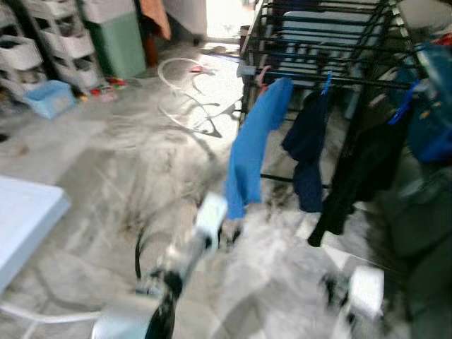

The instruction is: Hang hanger

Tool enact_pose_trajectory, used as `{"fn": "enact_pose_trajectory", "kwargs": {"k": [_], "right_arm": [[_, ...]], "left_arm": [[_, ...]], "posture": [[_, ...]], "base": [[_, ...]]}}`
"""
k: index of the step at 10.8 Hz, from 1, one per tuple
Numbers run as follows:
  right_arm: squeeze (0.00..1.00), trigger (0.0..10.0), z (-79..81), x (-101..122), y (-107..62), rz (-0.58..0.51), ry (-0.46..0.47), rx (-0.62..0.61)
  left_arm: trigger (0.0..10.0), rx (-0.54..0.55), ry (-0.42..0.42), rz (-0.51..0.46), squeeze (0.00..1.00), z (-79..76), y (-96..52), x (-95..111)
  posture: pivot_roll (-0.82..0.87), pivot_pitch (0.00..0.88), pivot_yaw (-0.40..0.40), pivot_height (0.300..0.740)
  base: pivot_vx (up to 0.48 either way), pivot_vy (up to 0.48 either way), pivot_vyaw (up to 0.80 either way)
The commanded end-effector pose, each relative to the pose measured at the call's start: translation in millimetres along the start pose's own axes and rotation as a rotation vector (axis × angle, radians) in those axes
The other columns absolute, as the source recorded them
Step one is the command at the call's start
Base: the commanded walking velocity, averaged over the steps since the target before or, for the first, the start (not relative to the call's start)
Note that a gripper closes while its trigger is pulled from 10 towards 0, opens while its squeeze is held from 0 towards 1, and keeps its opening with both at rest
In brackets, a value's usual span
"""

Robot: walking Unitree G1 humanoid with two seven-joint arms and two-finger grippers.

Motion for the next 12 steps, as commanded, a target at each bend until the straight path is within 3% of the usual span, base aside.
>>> {"fn": "enact_pose_trajectory", "kwargs": {"k": [1, 2, 3, 5, 6, 7, 8, 9, 11, 12], "right_arm": [[0.00, 10.0, 11.5, 45, 6.5, -0.168, -0.072, 0.063], [0.00, 10.0, 34.1, 94, -4.5, -0.333, -0.063, 0.180], [0.00, 10.0, 58.1, 118, -29.2, -0.404, 0.018, 0.322], [0.00, 10.0, 71.9, 130, -67.7, -0.461, -0.054, 0.396], [0.00, 10.0, 65.6, 122, -89.4, -0.422, -0.084, 0.369], [0.00, 10.0, 56.5, 112, -99.3, -0.401, -0.116, 0.305], [0.00, 10.0, 46.5, 100, -110.8, -0.370, -0.056, 0.241], [0.00, 10.0, 36.1, 88, -120.4, -0.342, -0.111, 0.163], [0.00, 10.0, 24.5, 88, -121.6, -0.335, -0.081, 0.089], [0.00, 10.0, 29.5, 96, -114.0, -0.345, -0.088, 0.100]], "left_arm": [[10.0, 0.028, 0.008, -0.095, 0.00, 16.0, 0.5, 31], [10.0, 0.040, 0.025, -0.214, 0.00, 26.7, -2.5, 62], [10.0, 0.047, -0.001, -0.300, 0.00, 33.4, -7.3, 77], [10.0, 0.027, 0.040, -0.445, 0.00, 34.2, -22.8, 91], [10.0, 0.031, 0.062, -0.513, 0.00, 38.5, -40.4, 86], [10.0, 0.066, 0.091, -0.506, 0.00, 43.5, -50.5, 67], [10.0, 0.135, 0.062, -0.432, 0.00, 58.1, -60.8, 33], [10.0, 0.178, 0.164, -0.386, 0.00, 65.8, -87.9, -4], [10.0, 0.265, 0.145, -0.336, 0.00, 77.3, -110.3, -27], [10.0, 0.170, 0.182, -0.392, 0.00, 70.5, -103.3, -8]], "posture": [[-0.09, 0.000, -0.069, 0.740], [-0.06, 0.000, -0.085, 0.740], [-0.04, 0.000, -0.088, 0.740], [-0.02, 0.000, -0.060, 0.740], [-0.02, 0.000, -0.048, 0.740], [-0.04, 0.000, -0.043, 0.740], [-0.03, 0.000, -0.051, 0.740], [0.00, 0.000, -0.063, 0.740], [0.02, 0.000, -0.077, 0.740], [0.06, 0.000, -0.123, 0.740]], "base": [[0.000, 0.000, 0.00], [0.000, 0.000, 0.00], [0.000, 0.000, 0.00], [0.000, 0.000, 0.00], [0.000, 0.000, 0.00], [0.000, 0.000, 0.00], [0.000, 0.000, 0.00], [0.000, 0.000, 0.00], [0.000, 0.000, 0.00], [0.000, 0.000, 0.00]]}}
Point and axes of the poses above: a point about 5 cm out from each wrist's last joint towards the gripper, its own y axis pointing out of the wrist towards the gripper, its own x axis along the axis of the wrist's last joint, z = x × y, the point moved 6 cm from there along y, pointing out of the wrist towards the gripper, and after that the axes turned 5 degrees about y, right-handed, at the moved point
